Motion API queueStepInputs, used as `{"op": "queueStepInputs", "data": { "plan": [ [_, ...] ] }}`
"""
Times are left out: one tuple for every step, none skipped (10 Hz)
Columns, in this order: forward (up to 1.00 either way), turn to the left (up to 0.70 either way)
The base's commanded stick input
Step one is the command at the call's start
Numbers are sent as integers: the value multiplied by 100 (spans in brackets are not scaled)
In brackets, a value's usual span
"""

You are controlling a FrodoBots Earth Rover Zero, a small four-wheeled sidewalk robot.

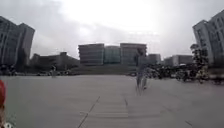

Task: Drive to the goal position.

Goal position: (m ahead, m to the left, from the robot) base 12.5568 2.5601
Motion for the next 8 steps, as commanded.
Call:
{"op": "queueStepInputs", "data": {
  "plan": [
    [100, 0],
    [100, 0],
    [100, 0],
    [100, 0],
    [100, 0],
    [100, 0],
    [100, 0],
    [100, 0]
  ]
}}
